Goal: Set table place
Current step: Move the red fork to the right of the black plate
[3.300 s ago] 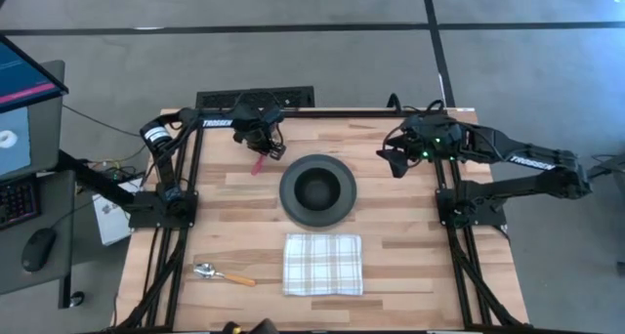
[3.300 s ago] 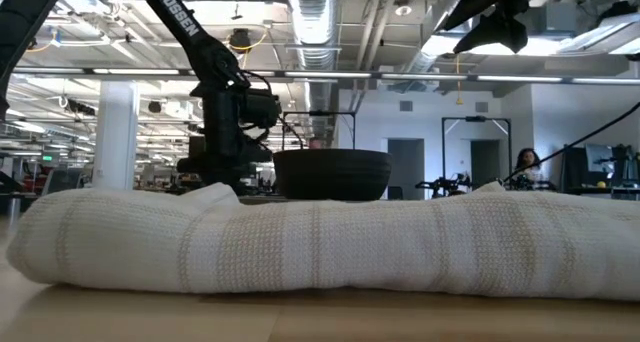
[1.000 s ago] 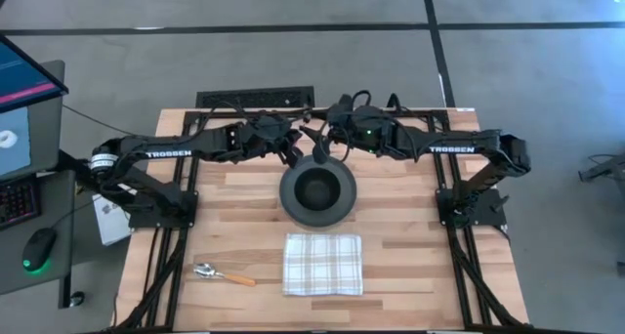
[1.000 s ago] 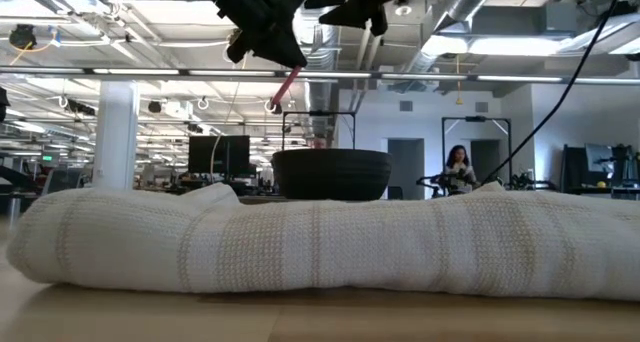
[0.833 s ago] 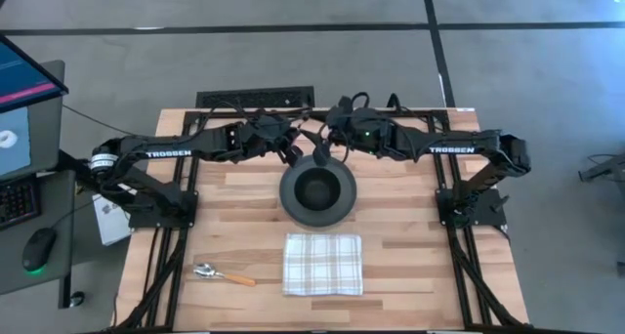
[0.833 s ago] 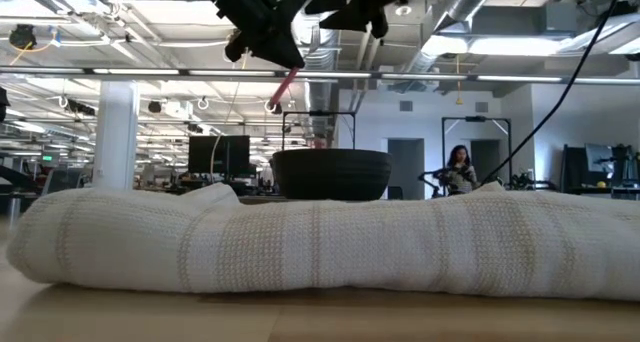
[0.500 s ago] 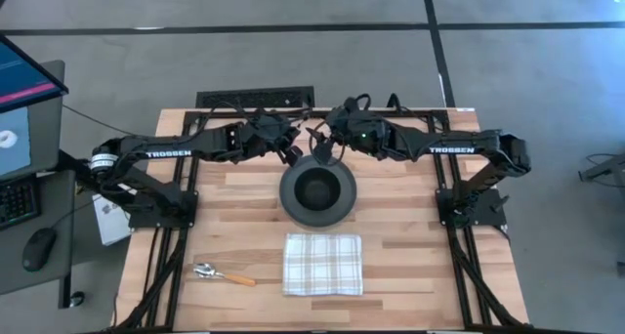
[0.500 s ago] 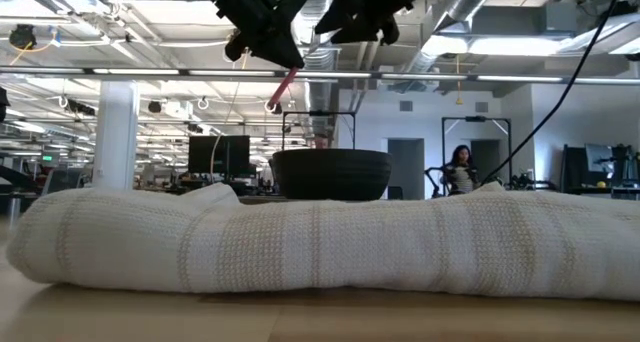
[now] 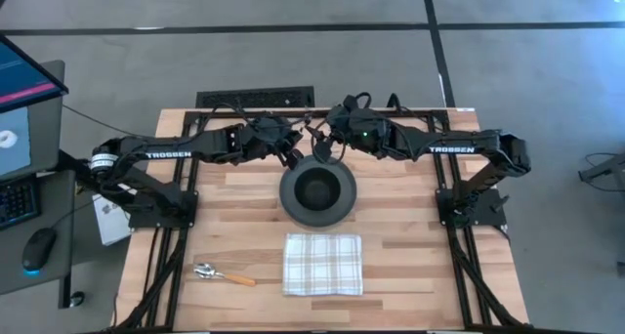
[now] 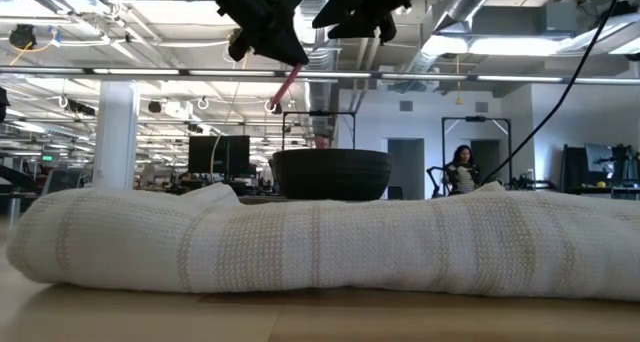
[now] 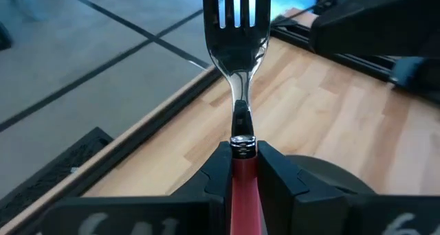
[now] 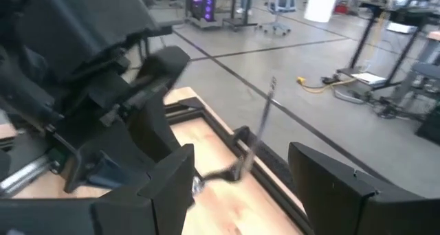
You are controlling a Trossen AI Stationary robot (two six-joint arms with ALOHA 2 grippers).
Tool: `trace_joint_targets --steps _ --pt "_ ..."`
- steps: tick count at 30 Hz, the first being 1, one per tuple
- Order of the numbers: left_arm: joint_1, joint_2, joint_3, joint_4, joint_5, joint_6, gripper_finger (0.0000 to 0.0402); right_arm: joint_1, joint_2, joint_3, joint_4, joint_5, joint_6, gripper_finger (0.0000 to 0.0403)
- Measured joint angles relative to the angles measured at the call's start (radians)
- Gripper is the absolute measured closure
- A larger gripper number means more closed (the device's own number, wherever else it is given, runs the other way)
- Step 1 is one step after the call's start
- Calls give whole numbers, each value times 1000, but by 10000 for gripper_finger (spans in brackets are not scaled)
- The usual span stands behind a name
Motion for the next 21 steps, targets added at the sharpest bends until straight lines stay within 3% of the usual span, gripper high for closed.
trace_joint_targets --steps 21 --pt "-3 0 0 -1 71 -28 372 7 0 0 17 -32 -26 143"
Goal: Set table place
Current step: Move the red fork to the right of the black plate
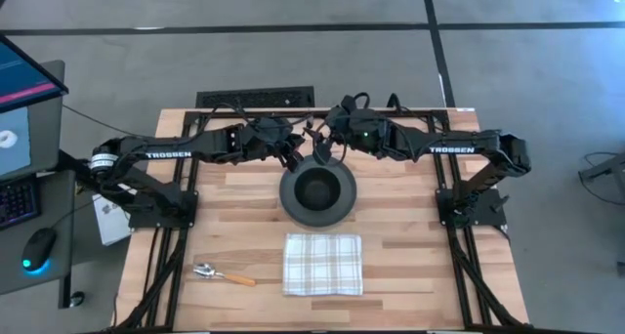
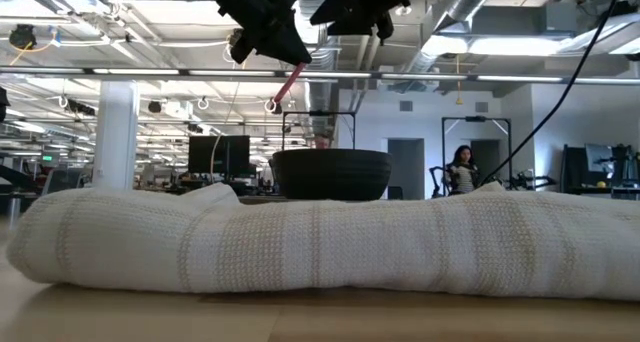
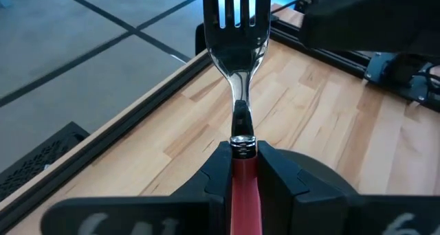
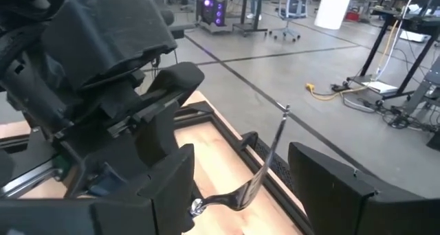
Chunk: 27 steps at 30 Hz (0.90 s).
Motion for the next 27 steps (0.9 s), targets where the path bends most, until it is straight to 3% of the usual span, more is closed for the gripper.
trace_joint_targets --steps 6,18,27 --pt "0 0 0 -1 0 3 372 0 0 0 0 0 0 153" --pt "-1 0 0 -4 7 20 372 -1 -1 0 1 -24 0 301" --pt "-13 0 0 -4 -2 39 372 -1 -2 0 -1 -46 0 341"
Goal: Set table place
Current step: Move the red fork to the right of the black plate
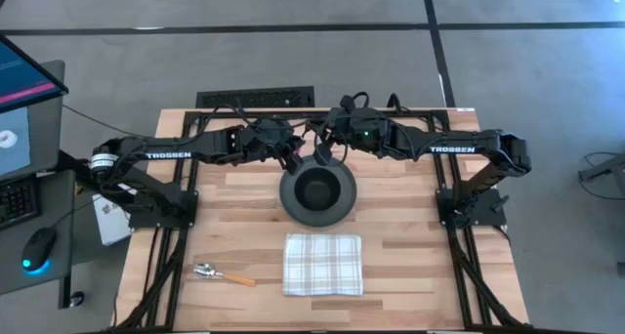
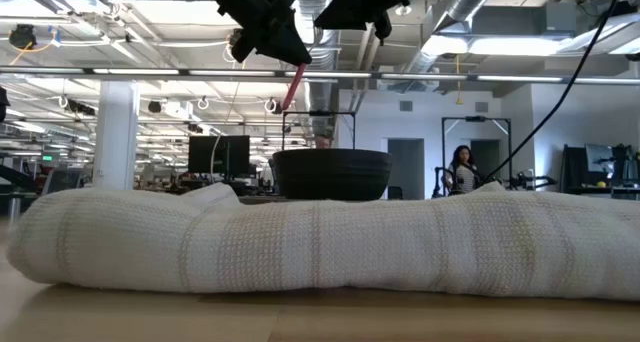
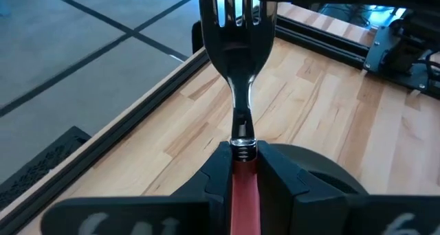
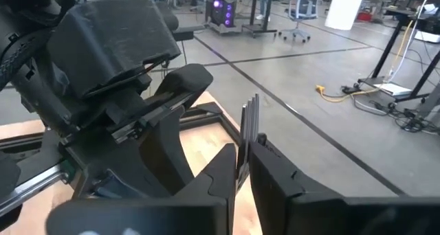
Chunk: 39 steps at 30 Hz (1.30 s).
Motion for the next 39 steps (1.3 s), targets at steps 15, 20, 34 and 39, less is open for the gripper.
trace_joint_targets --steps 15,20,34,39 --pt "0 0 0 1 -1 -3 374 0 0 -1 -3 14 4 386" --pt "0 0 0 3 -2 -7 327 0 1 -1 -4 20 9 386" --pt "1 0 0 -2 -2 -27 292 0 2 -2 -3 24 8 386" --pt "1 0 0 -3 2 -55 255 0 2 -2 -9 25 8 386"
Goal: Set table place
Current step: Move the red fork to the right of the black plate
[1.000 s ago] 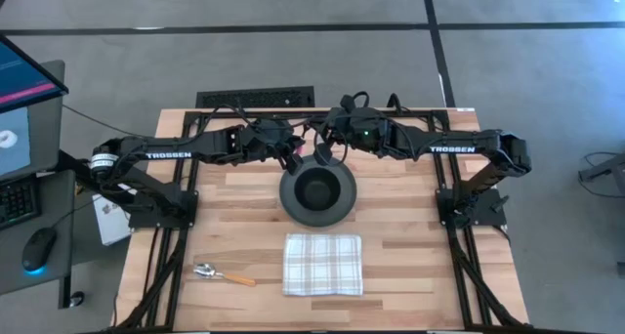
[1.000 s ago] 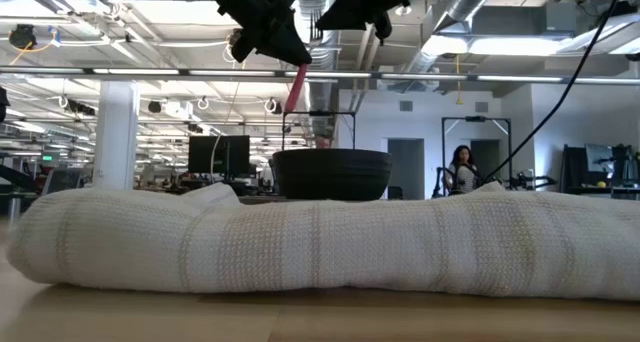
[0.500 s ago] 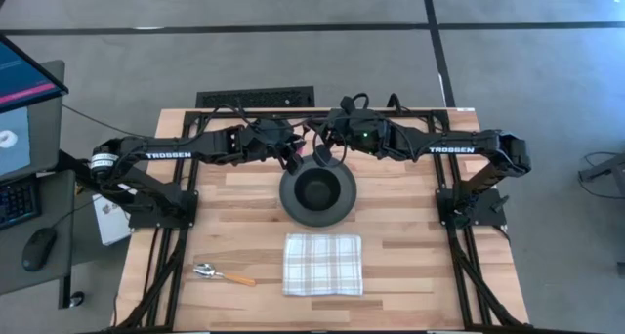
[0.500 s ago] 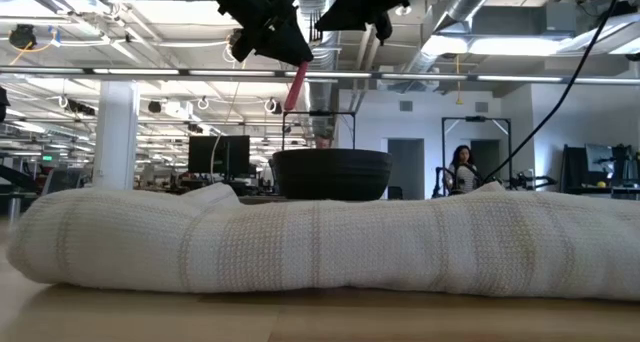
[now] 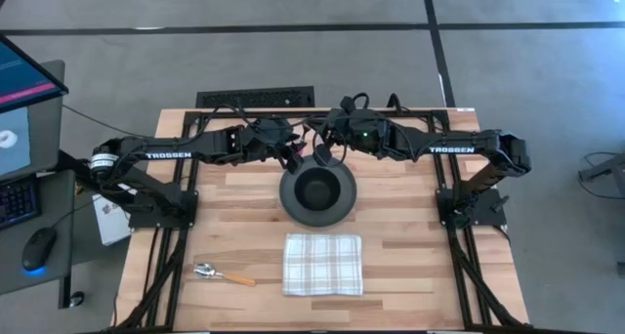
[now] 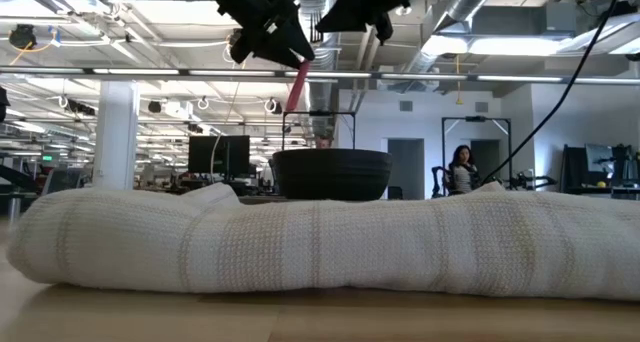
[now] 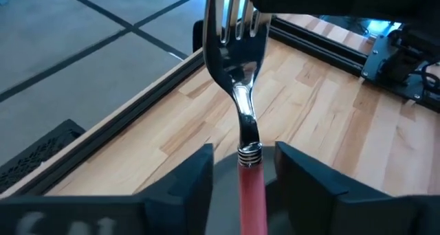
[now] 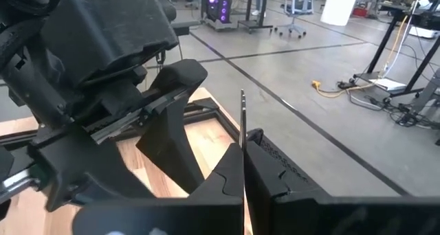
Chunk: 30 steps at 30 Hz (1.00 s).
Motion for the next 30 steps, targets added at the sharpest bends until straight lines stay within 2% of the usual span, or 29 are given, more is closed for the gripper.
trace_joint_targets --steps 5,8,12,15,20,24,27,30 --pt "-3 -7 0 -12 4 -28 198 -13 -29 1 -50 18 2 386" --pt "-16 -35 0 7 91 11 178 -43 -61 2 -174 75 24 386" --pt "-33 -99 0 16 204 56 167 -82 -97 0 -309 49 67 386" --pt "-40 -164 0 -27 208 90 166 -88 -134 2 -414 -15 100 386" --pt "-41 -264 0 -165 140 115 166 -94 -212 1 -633 -206 192 386" --pt "-41 -319 0 -260 85 107 166 -94 -278 -9 -815 -319 246 386" --pt "-41 -335 0 -304 69 92 166 -94 -344 -71 -856 -363 295 386" --pt "-41 -334 0 -320 68 81 166 -117 -419 -169 -822 -404 351 386"
